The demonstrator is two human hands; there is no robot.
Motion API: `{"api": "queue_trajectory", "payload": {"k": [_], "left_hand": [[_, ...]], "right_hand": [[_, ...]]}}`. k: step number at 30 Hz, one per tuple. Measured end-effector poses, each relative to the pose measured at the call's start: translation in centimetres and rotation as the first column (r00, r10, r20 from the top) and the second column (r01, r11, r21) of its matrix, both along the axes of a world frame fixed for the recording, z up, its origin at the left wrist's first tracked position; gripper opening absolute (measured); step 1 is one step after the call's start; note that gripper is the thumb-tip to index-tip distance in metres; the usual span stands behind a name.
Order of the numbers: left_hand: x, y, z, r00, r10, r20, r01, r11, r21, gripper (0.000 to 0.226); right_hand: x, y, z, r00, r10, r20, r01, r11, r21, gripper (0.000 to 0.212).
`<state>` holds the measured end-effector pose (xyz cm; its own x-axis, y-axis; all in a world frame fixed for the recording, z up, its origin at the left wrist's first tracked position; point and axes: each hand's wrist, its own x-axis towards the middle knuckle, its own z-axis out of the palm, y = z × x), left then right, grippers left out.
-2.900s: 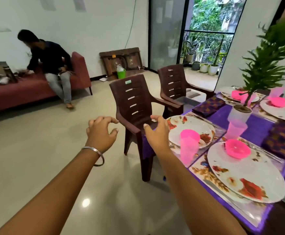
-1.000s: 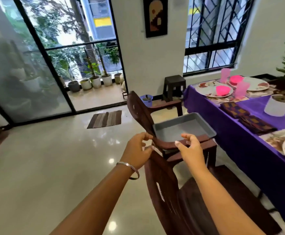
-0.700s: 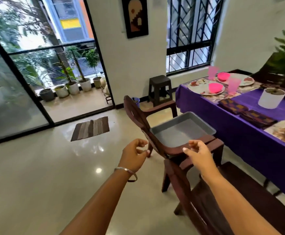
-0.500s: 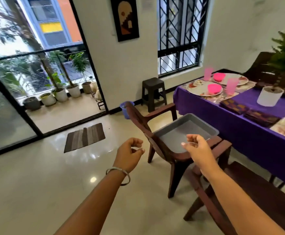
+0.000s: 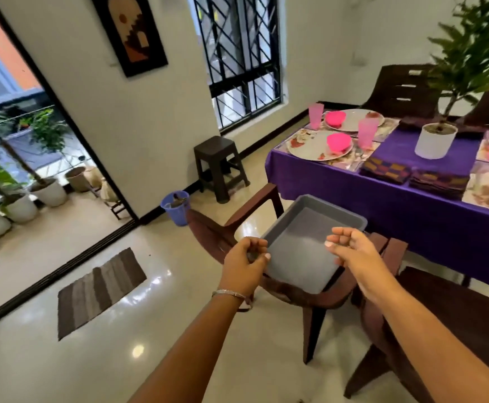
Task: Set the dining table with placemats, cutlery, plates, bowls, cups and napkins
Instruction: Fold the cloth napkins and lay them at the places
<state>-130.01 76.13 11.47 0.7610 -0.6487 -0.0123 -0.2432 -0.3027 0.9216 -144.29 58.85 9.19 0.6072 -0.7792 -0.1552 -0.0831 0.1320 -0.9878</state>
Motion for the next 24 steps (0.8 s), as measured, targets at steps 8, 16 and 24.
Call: {"api": "queue_trajectory", "payload": {"k": [8,16,24], "left_hand": [[11.7,-7.5,-1.6,0.997,-0.079,-0.009,0.079,0.992,0.101,0.018],[21.5,-17.2,-8.2,0.862,-0.503,0.063,0.378,0.72,0.582,0.03],[28.4,-23.4,-20.5,0.332,-0.923,-0.193,0.468,-0.016,0.883,0.045]], "right_hand": [[11.4,-4.2,-1.8,0.998,0.051,-0.024,-0.041,0.947,0.319,0.025],[19.1,-8.2,-9.3,0.967,0.068,-0.244,0.06,0.876,0.479,0.033],[26.0,-9.4,-20.9,0.641,0.33,-0.693,-0.072,0.925,0.374,0.046]]}}
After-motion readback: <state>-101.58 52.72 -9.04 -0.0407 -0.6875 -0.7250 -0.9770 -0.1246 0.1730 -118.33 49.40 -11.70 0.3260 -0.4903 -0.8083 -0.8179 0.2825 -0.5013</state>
